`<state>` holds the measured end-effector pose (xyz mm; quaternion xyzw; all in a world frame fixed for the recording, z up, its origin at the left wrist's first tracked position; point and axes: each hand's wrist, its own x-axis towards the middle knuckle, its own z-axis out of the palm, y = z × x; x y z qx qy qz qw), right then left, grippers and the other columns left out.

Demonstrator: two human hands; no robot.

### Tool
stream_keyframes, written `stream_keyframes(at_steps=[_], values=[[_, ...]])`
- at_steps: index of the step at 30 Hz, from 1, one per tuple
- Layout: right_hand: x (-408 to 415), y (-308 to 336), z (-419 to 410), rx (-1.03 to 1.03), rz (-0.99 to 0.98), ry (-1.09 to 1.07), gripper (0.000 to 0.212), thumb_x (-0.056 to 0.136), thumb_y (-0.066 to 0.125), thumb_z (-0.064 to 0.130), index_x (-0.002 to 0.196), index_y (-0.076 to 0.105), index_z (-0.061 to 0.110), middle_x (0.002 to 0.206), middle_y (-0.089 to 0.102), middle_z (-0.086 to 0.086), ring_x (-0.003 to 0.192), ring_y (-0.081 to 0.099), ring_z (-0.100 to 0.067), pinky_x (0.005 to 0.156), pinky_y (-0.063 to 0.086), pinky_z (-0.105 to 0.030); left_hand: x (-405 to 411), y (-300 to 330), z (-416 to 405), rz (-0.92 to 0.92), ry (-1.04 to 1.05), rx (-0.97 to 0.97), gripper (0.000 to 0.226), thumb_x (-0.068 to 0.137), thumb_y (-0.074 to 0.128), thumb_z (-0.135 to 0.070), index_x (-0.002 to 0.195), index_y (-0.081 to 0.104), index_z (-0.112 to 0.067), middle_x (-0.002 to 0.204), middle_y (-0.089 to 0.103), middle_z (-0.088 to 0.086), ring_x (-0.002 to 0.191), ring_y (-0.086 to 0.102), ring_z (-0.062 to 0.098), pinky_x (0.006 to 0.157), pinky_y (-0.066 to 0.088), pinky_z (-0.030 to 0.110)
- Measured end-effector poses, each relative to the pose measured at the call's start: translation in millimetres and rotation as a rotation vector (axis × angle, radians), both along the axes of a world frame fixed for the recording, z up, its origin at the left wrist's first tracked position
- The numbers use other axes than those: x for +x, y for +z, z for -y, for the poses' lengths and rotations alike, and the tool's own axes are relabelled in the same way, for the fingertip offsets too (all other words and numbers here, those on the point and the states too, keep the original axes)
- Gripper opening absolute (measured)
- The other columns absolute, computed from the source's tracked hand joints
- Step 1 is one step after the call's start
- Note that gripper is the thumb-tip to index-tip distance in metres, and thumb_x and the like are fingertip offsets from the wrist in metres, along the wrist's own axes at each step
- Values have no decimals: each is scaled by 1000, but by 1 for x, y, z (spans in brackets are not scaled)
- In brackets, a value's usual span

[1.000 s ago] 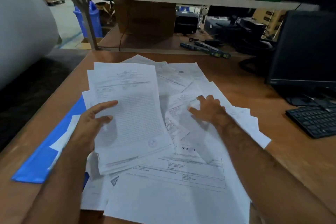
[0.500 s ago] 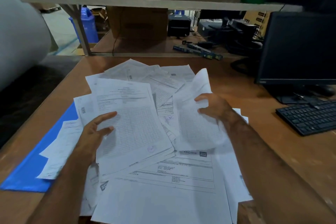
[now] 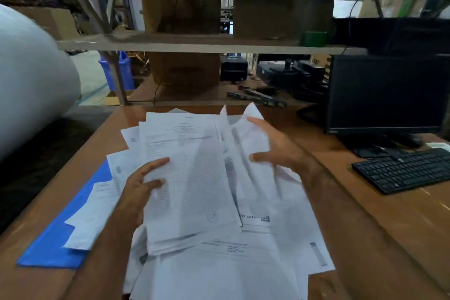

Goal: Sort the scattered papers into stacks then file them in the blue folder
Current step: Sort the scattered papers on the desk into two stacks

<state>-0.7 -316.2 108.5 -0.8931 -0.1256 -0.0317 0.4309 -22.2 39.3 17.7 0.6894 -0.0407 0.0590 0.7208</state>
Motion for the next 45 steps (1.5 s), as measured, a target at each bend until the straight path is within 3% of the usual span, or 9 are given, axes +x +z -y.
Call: stream_keyframes(at_steps=[7, 9, 12, 15, 22, 31, 39, 43, 45], values=[[-9, -43, -18, 211, -27, -134, 28, 83, 84, 31, 110, 77, 36, 117, 68, 26, 108, 63, 3, 106, 52, -42, -15, -4, -15, -50, -5, -58, 50, 87, 61, 15, 122, 74, -19, 135, 66, -9, 126, 59, 18, 102, 49, 32], [-16, -42, -23, 168, -48, -121, 40, 84, 83, 36, 123, 71, 37, 127, 62, 25, 115, 58, 2, 113, 45, -41, -17, -4, -17, -69, 5, -63, 48, 89, 62, 12, 123, 74, -19, 135, 65, -10, 126, 58, 19, 106, 48, 37], [-22, -47, -29, 66, -74, -73, 97, 78, 86, 43, 158, 32, 37, 153, 37, 19, 138, 37, -5, 117, 33, -32, -19, -2, -17, -91, 20, -61, 47, 89, 64, 10, 123, 74, -22, 136, 63, -11, 126, 57, 20, 105, 49, 38], [-22, -57, -35, 50, -39, -50, 112, 81, 85, 36, 162, 8, 38, 165, 25, 12, 146, 30, -13, 118, 32, -36, -22, 3, -12, -87, 18, -67, 51, 89, 64, 9, 127, 71, -25, 138, 62, -11, 127, 56, 19, 102, 50, 35], [-20, -75, -57, 221, -62, -55, 107, 79, 86, 43, 160, 16, 43, 163, 28, 14, 143, 34, -10, 111, 38, -34, -24, 14, 7, -20, 22, 35, 55, 98, 61, -7, 143, 54, -38, 145, 44, -26, 124, 45, 3, 109, 31, 33], [-20, -105, -75, 516, -309, 84, 88, 80, 85, 41, 146, 32, 65, 163, 14, 26, 148, 16, -6, 114, 24, -36, -16, 13, 8, -2, 14, 32, 53, 98, 58, -6, 141, 55, -38, 137, 44, -34, 118, 45, -7, 91, 36, 15], [-12, -115, -81, 665, -287, 46, 61, 86, 80, 9, 136, 63, 39, 141, 56, 18, 125, 59, -4, 103, 53, -30, -8, 0, -7, -135, 39, 151, 41, 102, 58, -13, 137, 58, -35, 137, 55, -19, 121, 53, 9, 110, 39, 36], [-11, -113, -88, 295, -208, 79, 67, 87, 77, 12, 145, 55, 35, 146, 52, 20, 124, 52, 10, 90, 41, 0, -12, -7, -18, -179, 37, 92, 55, 98, 51, -54, 151, 37, -46, 157, 39, -17, 140, 44, 18, 113, 39, 46], [-9, -116, -94, 182, -166, 60, 70, 85, 77, 12, 147, 52, 34, 151, 48, 16, 135, 44, 3, 95, 34, 1, -12, -6, -18, -204, 21, 85, 61, 95, 48, -63, 152, 30, -53, 161, 27, -23, 142, 34, 14, 114, 36, 49]])
